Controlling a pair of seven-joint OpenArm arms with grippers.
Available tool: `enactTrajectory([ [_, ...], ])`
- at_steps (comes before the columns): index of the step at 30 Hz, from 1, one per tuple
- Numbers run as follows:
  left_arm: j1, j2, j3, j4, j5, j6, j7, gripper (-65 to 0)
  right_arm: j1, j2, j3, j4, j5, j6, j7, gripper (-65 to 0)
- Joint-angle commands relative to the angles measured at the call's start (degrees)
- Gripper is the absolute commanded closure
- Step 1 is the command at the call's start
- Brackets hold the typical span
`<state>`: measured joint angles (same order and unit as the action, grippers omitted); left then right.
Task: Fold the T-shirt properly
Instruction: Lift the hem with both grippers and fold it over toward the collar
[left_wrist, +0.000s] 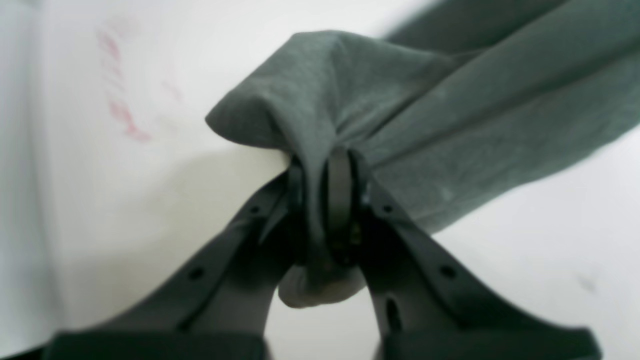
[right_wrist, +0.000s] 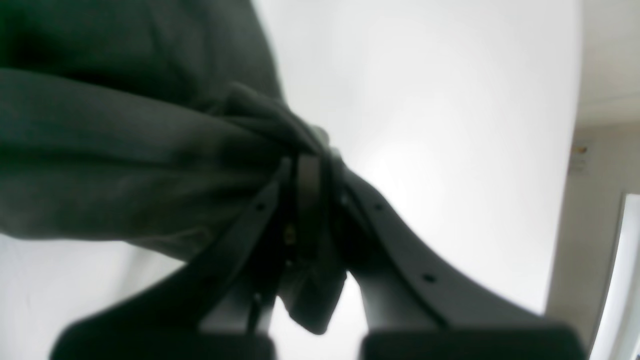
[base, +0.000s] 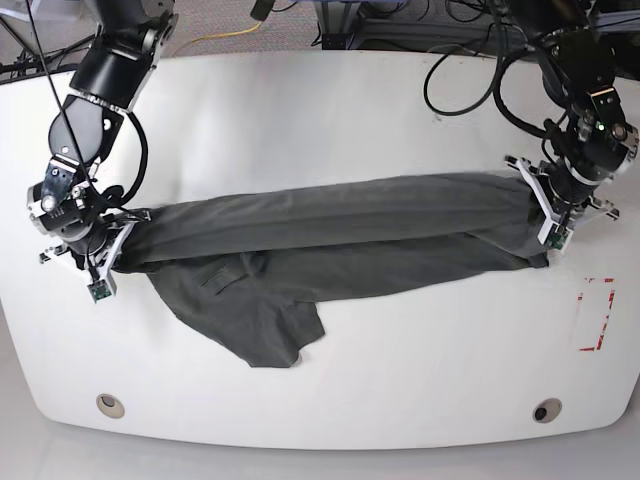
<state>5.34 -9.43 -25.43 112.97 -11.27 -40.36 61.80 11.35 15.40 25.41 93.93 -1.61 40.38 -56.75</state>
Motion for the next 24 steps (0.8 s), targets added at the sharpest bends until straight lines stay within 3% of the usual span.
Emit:
enactTrajectory([
  [1,0.5,-0.81,-0.28,1.19,-0.29,0.36,-1.54,0.0,-0.94,0.12,0.31,1.15,-0.02,-0.38,1.15,0.0],
  [8,5.51,-0.81,-0.28,1.1,-0.29,0.36,-1.62,0.0,-5.16,-1.02,1.18,2.73,0.86,-0.38,-1.58,0.0],
  [17,9.64,-1.16,-0.37,1.1,-0.29,0.36,-1.62,0.0,-9.64,-1.82,8.13,2.99,14.66,-0.38,-7.91,0.0],
  [24,11.84,-0.81,-5.21,0.92,-0.03,0.36,-1.62,0.0,-15.79,0.47,8.57,2.9,27.06,-0.38,-8.61,0.0],
])
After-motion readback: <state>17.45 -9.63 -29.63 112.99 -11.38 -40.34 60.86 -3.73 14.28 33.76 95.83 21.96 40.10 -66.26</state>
